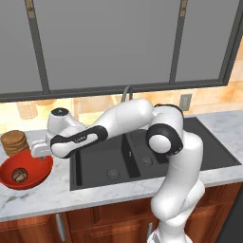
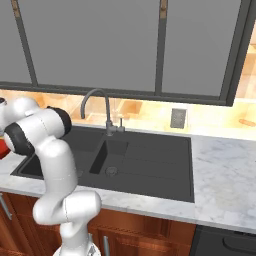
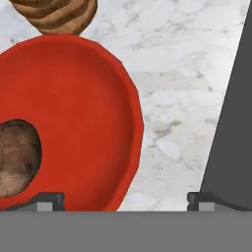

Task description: Pick the potato from the sink and place it in the bowl. Then pick the bowl and place it in the microwave. Then close the microwave door and press the start button.

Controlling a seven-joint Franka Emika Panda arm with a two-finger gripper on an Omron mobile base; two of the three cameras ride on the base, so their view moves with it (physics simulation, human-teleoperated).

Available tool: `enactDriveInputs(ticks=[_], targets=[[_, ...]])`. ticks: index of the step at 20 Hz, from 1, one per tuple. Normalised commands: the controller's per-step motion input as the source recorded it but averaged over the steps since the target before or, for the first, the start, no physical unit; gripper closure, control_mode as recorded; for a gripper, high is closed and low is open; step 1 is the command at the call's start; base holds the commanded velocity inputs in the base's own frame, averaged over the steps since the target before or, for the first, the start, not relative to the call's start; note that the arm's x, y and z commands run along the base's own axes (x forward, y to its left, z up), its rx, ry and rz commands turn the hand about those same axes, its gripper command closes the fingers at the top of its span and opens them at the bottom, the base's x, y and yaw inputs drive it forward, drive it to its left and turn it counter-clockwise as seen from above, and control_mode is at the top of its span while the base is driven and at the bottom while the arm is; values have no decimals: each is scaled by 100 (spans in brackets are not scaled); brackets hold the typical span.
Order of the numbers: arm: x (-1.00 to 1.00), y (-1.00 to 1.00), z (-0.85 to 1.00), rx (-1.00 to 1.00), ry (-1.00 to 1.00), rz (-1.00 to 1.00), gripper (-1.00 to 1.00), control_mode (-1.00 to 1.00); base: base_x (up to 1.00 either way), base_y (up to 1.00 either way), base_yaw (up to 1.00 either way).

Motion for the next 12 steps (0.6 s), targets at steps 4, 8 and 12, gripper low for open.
enactDriveInputs(ticks=[4, 8, 12], targets=[[0, 53, -47, 0, 0, 0, -100, -100, 0, 0, 0], [13, 59, -14, 0, 1, 0, -100, -100, 0, 0, 0], [16, 43, -22, 0, 6, 0, -100, -100, 0, 0, 0]])
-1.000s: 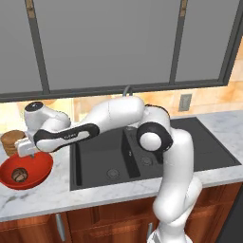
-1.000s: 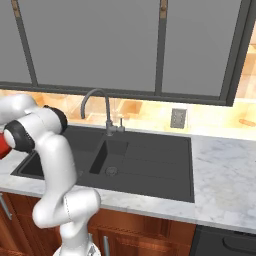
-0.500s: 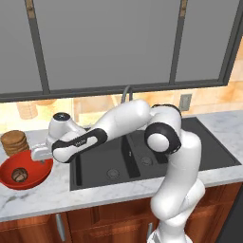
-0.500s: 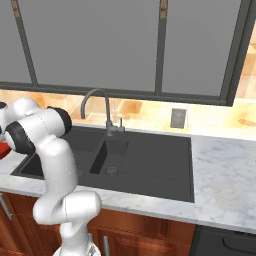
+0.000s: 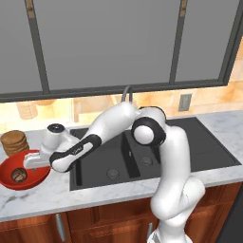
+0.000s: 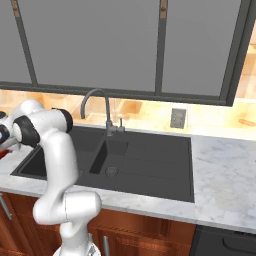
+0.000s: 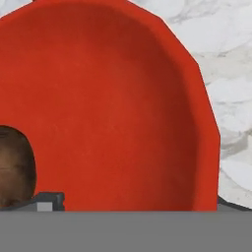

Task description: Pick the potato from the sink and place it in the bowl. Then pick the bowl and place it in the microwave. Then close the microwave door and press the start button.

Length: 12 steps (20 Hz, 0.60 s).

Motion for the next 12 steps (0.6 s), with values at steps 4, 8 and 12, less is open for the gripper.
enactDriveInputs(ticks=[4, 8, 12], targets=[[2, 21, -34, 0, 13, 0, -100, -100, 0, 0, 0], [0, 3, -36, 0, 15, 0, -100, -100, 0, 0, 0], [0, 0, -34, 0, 12, 0, 100, -100, 0, 0, 0]])
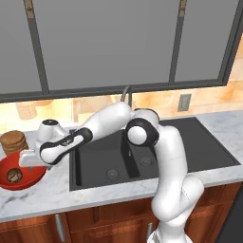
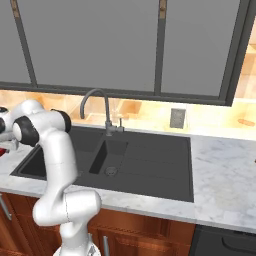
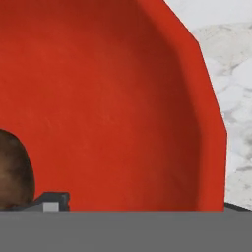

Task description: Pick the potato from the sink and place it in the bowl. Then pick the bowl and place it in the microwave. Then close the microwave door and press the start button.

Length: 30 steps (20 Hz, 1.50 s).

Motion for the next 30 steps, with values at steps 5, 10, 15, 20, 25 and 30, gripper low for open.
enactDriveInputs(ticks=[5, 10, 15, 20, 25, 30], targets=[[-2, -3, -20, 0, 4, 0, 100, -100, 0, 0, 0], [-16, -54, -1, 0, 1, 0, 100, -100, 0, 0, 0], [-24, -91, 59, 0, 2, 0, 100, -100, 0, 0, 0], [-20, -84, 100, 0, 14, -3, 100, -100, 0, 0, 0], [-25, -54, 100, -2, 6, -3, 100, -100, 0, 0, 0], [-54, -37, 100, -10, 0, 0, 100, -100, 0, 0, 0]])
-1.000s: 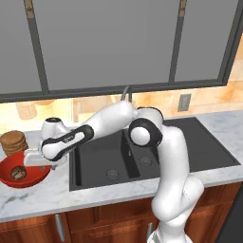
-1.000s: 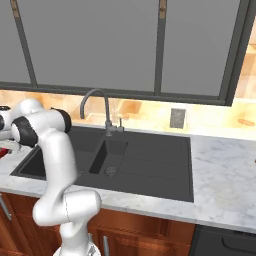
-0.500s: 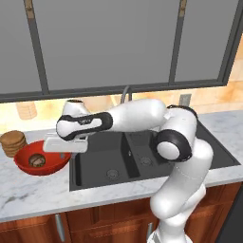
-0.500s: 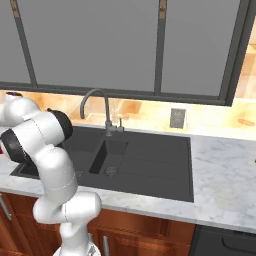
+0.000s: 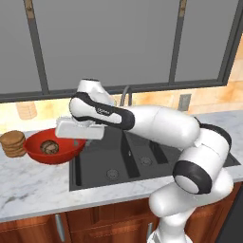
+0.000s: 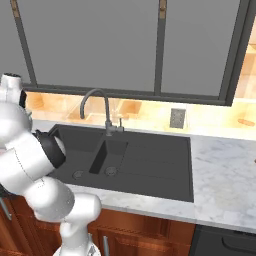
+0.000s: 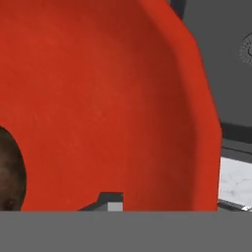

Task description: Pick the potato from the sink and place it in the bowl. Then pick the bowl and place it in the microwave. Then close the microwave door and press the start button.

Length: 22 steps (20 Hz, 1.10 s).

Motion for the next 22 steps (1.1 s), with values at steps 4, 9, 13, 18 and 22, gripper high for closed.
enactDriveInputs(ticks=[4, 9, 13, 18, 22], targets=[[-76, -25, 100, -19, 0, 0, 100, -100, 0, 0, 0], [-68, -48, 99, -19, 0, -3, 100, -100, 0, 0, 0], [-31, -69, 76, -15, 0, -11, 100, -100, 0, 0, 0], [-2, -76, 37, -13, 4, -18, 100, -100, 0, 0, 0], [-20, -51, 21, -3, 1, -26, 100, -100, 0, 0, 0]])
